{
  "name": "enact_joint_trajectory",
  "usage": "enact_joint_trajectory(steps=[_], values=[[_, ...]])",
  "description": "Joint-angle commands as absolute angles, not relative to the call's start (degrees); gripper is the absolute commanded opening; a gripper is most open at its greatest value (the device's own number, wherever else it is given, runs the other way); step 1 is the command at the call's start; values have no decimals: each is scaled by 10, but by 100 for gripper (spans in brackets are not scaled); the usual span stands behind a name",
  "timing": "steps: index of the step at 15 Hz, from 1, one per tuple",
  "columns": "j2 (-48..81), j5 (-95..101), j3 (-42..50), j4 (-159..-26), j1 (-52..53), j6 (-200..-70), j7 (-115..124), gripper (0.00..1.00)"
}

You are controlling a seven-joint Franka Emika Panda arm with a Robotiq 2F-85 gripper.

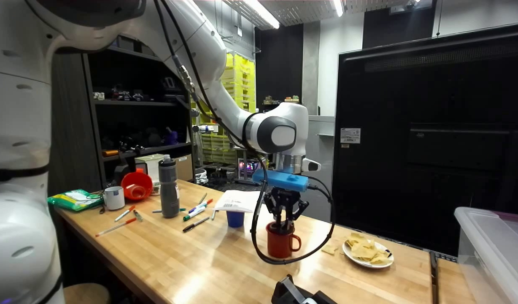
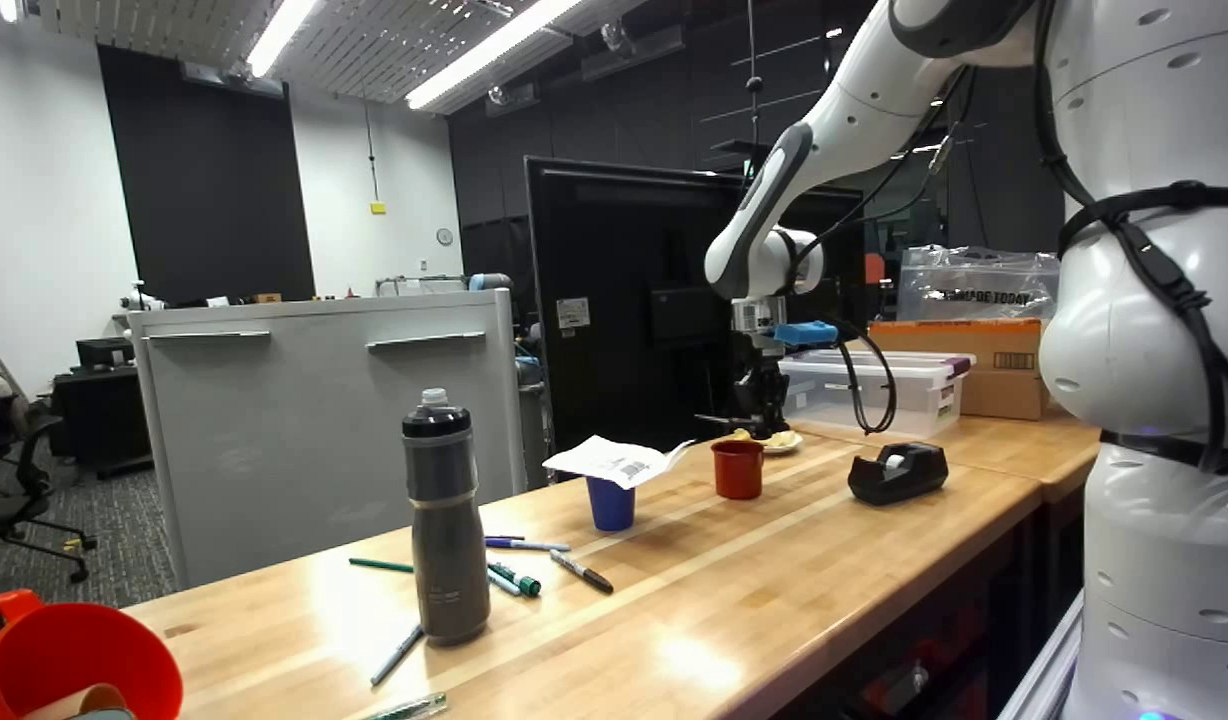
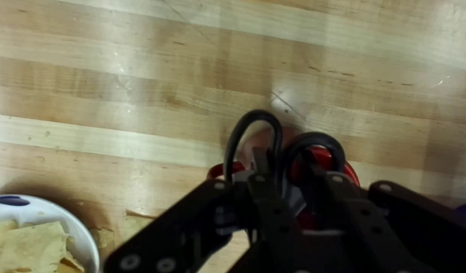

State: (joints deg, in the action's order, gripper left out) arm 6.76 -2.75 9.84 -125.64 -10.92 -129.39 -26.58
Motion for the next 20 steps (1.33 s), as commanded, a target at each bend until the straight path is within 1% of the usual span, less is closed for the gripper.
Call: enact_joint_trajectory(steps=[1, 2, 4, 5, 6, 7, 8, 9, 10, 11, 12, 18, 20], values=[[26, -26, 95, -1291, -115, -1305, -294, 23], [22, -23, 96, -1295, -114, -1307, -299, 30], [14, -16, 97, -1304, -113, -1313, -309, 36], [11, -11, 98, -1308, -112, -1318, -310, 37], [10, -5, 98, -1312, -112, -1322, -313, 36], [8, 0, 99, -1315, -111, -1327, -315, 38], [6, 6, 100, -1319, -112, -1332, -318, 32], [5, 11, 101, -1322, -113, -1337, -322, 33], [4, 14, 102, -1324, -114, -1342, -327, 31], [5, 14, 104, -1326, -115, -1345, -332, 27], [5, 14, 106, -1327, -116, -1348, -337, 29], [17, -7, 118, -1315, -125, -1337, -365, 31], [15, -11, 118, -1313, -126, -1333, -361, 33]])
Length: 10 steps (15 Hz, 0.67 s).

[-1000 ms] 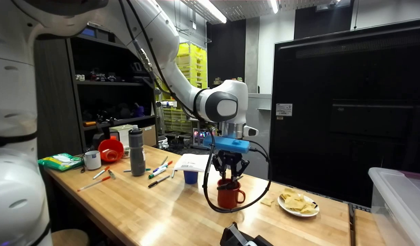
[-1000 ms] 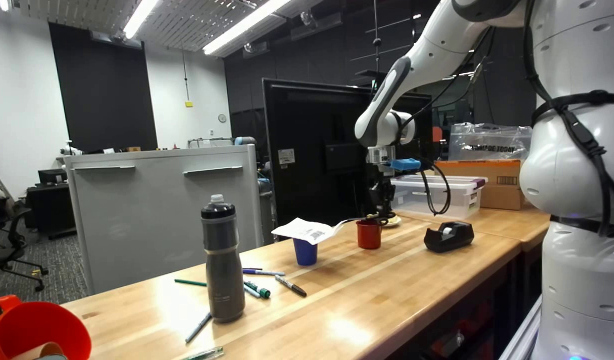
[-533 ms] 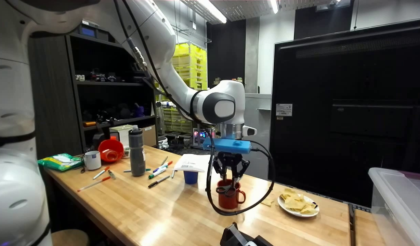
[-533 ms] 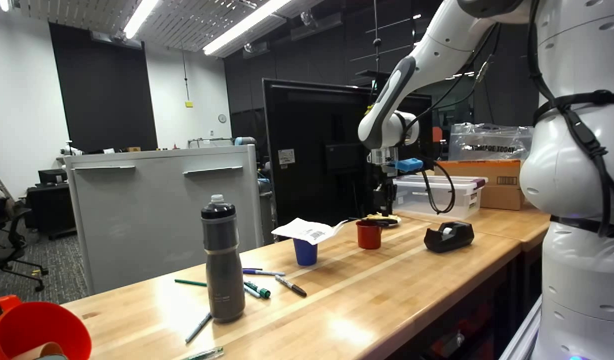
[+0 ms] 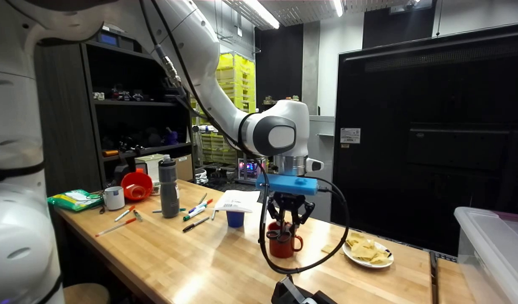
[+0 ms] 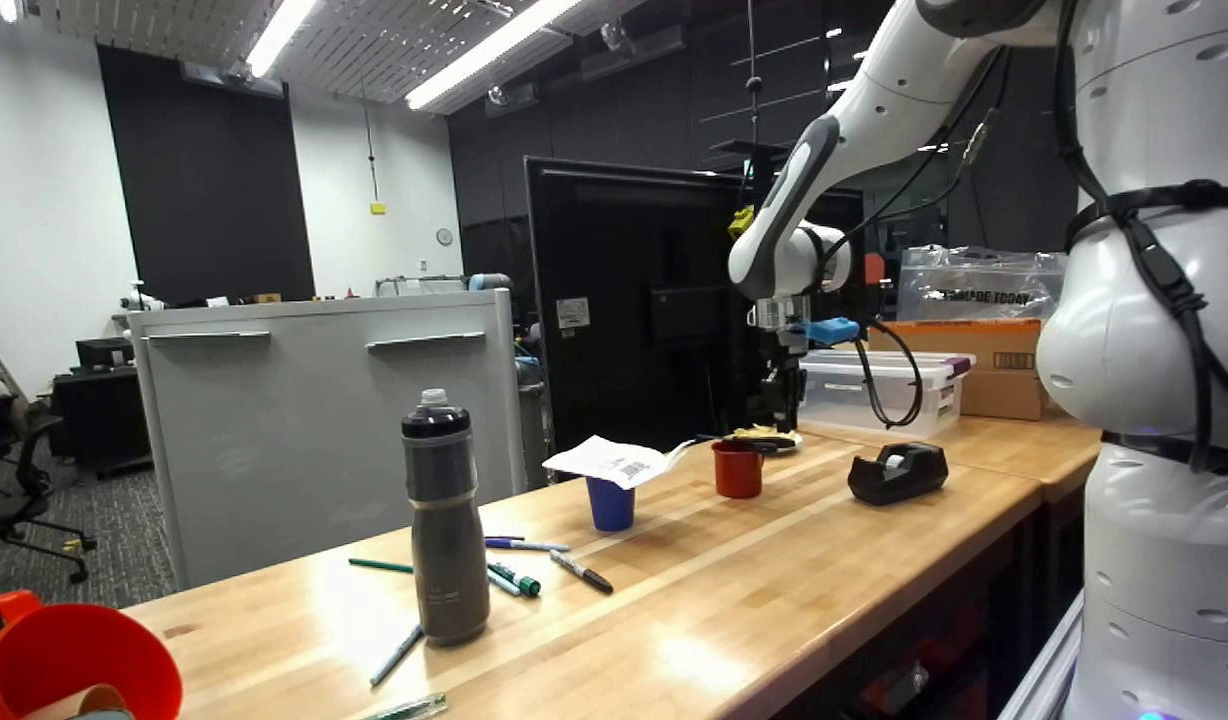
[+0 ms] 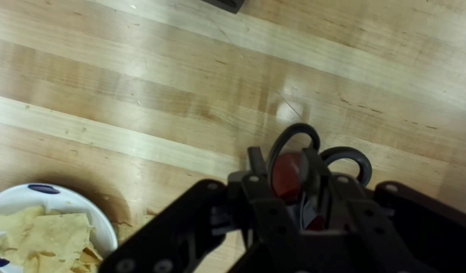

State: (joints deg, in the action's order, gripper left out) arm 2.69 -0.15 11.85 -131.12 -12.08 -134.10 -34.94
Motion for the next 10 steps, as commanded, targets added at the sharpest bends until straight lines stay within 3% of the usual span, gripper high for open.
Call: enact_joint_trajectory(steps=[1, 5, 6, 10], values=[[15, -10, 118, -1312, -126, -1331, -357, 34], [16, -12, 117, -1306, -124, -1323, -350, 41], [17, -12, 116, -1304, -124, -1321, -349, 47], [26, -9, 114, -1293, -121, -1311, -337, 41]])
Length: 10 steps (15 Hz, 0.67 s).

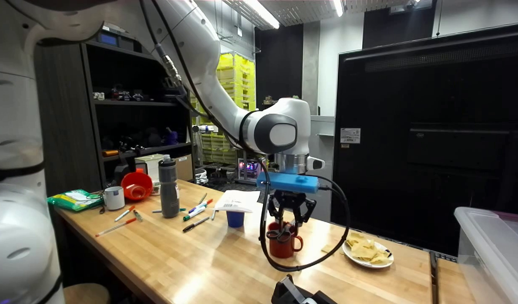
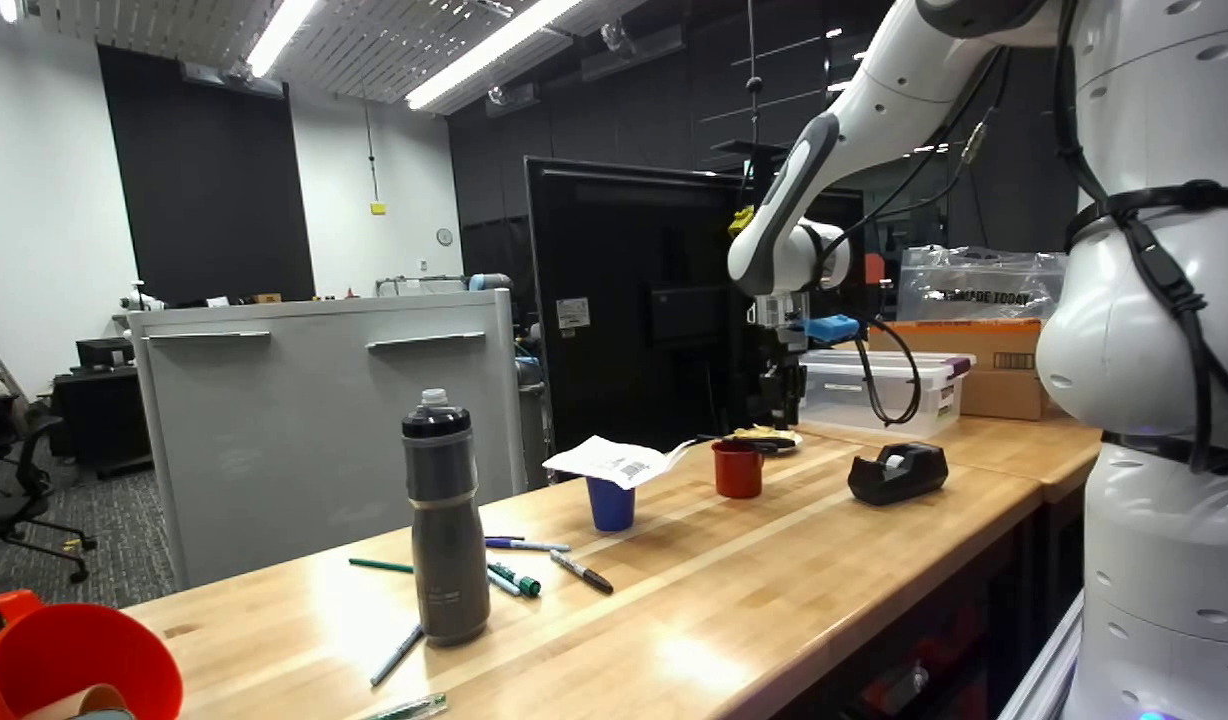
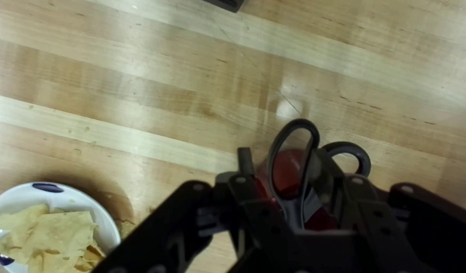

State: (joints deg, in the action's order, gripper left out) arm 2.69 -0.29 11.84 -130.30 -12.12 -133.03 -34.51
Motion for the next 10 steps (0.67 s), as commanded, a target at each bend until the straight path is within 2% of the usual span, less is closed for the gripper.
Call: enact_joint_trajectory(steps=[1, 5, 10], values=[[28, -9, 113, -1290, -121, -1307, -333, 38], [33, -1, 107, -1284, -116, -1300, -323, 33], [37, 13, 96, -1284, -108, -1303, -305, 38]])
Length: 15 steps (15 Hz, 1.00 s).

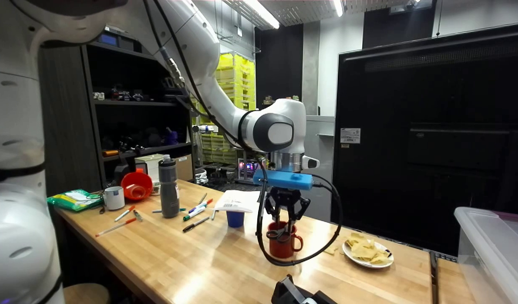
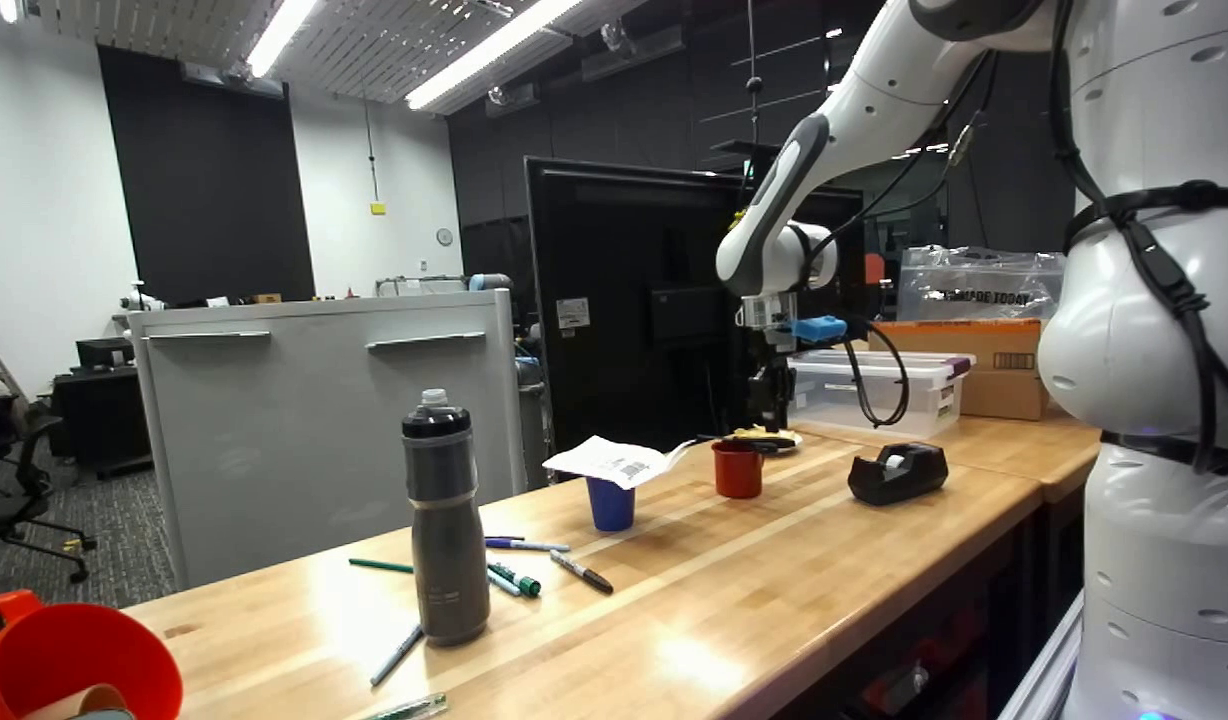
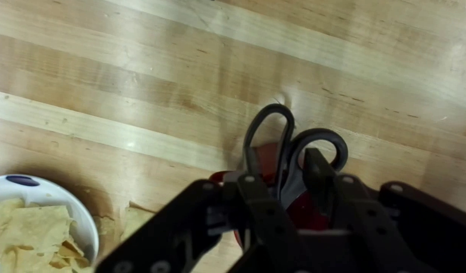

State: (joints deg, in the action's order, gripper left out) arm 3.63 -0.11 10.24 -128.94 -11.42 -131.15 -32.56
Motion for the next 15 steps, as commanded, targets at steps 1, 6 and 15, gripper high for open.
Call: enact_joint_trajectory(steps=[1, 6, 15], values=[[38, 15, 94, -1284, -106, -1303, -300, 37], [50, 30, 87, -1279, -101, -1301, -277, 36], [72, 37, 87, -1268, -105, -1285, -254, 45]])
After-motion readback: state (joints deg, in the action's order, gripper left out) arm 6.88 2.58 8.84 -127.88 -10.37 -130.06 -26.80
